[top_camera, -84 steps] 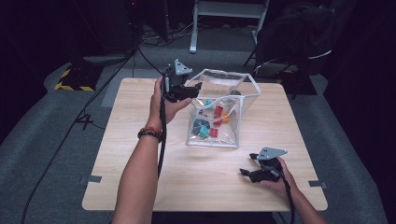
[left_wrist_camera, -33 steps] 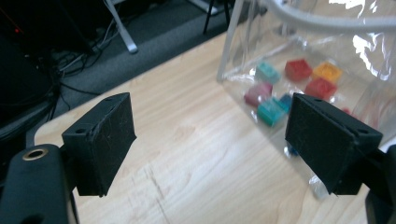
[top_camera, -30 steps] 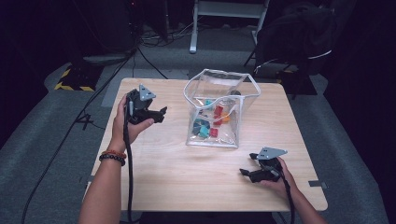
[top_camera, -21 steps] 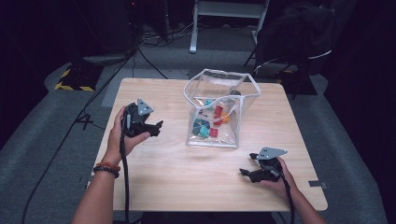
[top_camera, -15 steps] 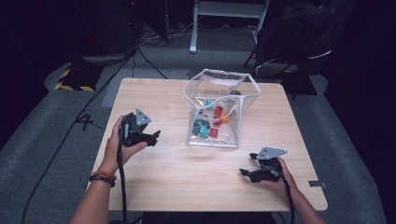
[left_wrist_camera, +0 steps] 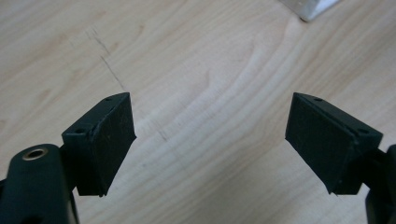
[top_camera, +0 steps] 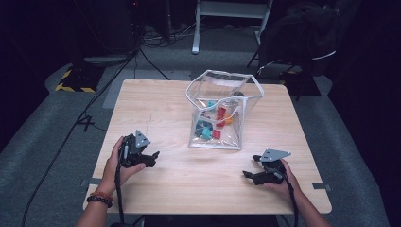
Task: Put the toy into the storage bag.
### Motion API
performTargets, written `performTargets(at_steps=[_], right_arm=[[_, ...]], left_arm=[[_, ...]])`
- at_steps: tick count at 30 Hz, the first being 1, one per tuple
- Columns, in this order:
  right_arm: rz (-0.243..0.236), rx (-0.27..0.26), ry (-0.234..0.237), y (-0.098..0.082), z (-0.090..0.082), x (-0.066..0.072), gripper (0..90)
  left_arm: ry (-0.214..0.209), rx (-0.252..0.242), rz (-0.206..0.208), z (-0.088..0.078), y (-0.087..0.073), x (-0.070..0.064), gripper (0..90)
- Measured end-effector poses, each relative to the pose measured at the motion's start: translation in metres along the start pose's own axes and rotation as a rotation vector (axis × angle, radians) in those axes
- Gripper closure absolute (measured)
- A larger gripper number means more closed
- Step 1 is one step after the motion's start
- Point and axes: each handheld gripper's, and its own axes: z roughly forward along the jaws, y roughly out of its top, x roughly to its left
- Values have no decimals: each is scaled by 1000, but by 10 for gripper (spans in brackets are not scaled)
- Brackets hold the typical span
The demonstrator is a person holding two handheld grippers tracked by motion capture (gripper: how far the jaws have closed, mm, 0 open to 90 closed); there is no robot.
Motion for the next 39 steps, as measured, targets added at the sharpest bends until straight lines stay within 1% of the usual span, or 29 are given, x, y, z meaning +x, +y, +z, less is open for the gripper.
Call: performTargets(at_steps=[3,6,7,11,13,14,17,20,22,23,24,25,26,39], right_arm=[[-2,0,0,0,0,0,190],[-2,0,0,0,0,0,190],[-2,0,0,0,0,0,190],[-3,0,0,0,0,0,190],[-2,0,0,0,0,0,190],[-2,0,0,0,0,0,190],[-2,0,0,0,0,0,190],[0,-1,-1,0,0,0,190],[-2,0,0,0,0,0,190],[-2,0,0,0,0,0,191],[-1,0,0,0,0,0,190],[-2,0,-1,0,0,0,190],[-2,0,-1,0,0,0,190],[2,1,-8,-1,-1,1,190]], left_arm=[[-2,27,3,3,-12,-4,162],[-17,32,-7,4,-23,-8,162],[-15,40,-4,4,-26,-9,162],[-24,38,-16,1,-38,-12,163],[-27,37,-14,-1,-43,-14,163],[-35,38,-15,-2,-46,-15,162],[-61,37,-39,-3,-53,-17,161],[-51,47,-42,-3,-58,-20,162],[-65,33,-60,-4,-61,-20,162],[-79,27,-78,-4,-64,-20,162],[-100,17,-105,-3,-66,-18,162],[-113,1,-121,-2,-68,-17,160],[-112,-10,-117,-2,-71,-17,155],[-113,-14,-120,-2,-71,-18,152]])
